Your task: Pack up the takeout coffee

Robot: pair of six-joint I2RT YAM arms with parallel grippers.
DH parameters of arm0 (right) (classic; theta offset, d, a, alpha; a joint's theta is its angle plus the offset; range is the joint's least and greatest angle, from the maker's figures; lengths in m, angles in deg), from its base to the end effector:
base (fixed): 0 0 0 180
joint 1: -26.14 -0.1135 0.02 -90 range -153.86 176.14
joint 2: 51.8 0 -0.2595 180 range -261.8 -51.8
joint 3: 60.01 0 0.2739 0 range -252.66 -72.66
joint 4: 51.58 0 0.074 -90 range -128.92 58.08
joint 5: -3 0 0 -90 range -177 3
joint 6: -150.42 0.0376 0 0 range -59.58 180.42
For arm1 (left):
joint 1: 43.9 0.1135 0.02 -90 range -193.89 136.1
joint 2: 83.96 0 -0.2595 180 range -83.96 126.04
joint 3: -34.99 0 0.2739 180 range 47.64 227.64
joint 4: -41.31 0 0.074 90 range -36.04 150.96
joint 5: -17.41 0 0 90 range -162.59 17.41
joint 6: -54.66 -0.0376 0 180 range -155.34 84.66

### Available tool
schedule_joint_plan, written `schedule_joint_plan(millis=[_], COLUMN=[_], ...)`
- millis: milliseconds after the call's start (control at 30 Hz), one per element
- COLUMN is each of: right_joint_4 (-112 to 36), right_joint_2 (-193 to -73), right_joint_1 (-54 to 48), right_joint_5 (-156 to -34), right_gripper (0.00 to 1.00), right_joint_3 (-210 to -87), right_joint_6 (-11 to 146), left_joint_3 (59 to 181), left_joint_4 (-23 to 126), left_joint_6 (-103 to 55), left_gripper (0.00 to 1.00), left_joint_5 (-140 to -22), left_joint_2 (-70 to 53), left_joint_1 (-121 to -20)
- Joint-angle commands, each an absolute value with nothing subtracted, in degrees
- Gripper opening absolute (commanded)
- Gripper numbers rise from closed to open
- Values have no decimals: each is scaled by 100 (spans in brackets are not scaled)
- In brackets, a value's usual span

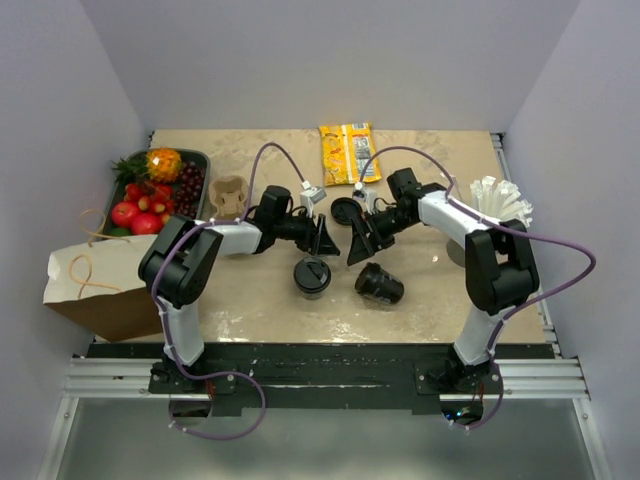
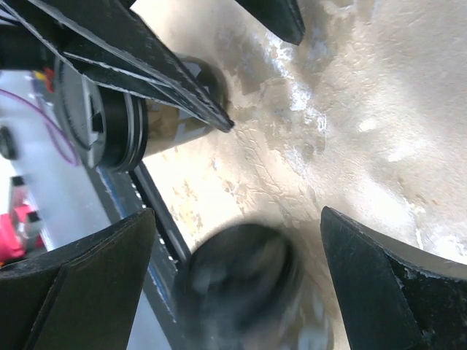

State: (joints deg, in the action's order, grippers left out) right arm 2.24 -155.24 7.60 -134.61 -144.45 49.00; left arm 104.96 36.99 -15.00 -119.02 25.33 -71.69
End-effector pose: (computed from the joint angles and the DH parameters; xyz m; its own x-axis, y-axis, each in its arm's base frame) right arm 0.3407 0.1435 0.1818 -0.8045 -0.4106 -0.4292 -0.5922 0.4984 0.6332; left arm 0.3407 -0.2103 0.1276 -0.7700 0.1350 -0.6236 0.6172 0.4052 -0.6744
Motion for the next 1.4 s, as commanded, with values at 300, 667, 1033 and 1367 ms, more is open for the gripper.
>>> schedule_joint_plan(millis=[300, 667, 1033, 1367], right_joint_4=[133, 308, 2900, 3214], right_joint_2=[-15156, -14207, -12976, -12616], right_joint_1=[540, 760, 332, -1217], right_joint_5=[-12751, -12409, -12270, -10808], right_gripper=[99, 99, 99, 84], right_joint_3=[-14623, -14966, -14913, -14790], right_joint_6=[4785, 4003, 153, 1183], left_joint_3=[10547, 11110, 12103, 11902], left_joint_4=[3489, 3348, 4753, 5800], left_joint_6=[-1556, -1574, -2567, -3349], left_gripper=[67, 70, 70, 71], left_joint_5=[-11890, -12224, -11882, -10292], left_joint_2=[2555, 2590, 1976, 605], left_joint_1=[-7211, -7202, -6983, -6693])
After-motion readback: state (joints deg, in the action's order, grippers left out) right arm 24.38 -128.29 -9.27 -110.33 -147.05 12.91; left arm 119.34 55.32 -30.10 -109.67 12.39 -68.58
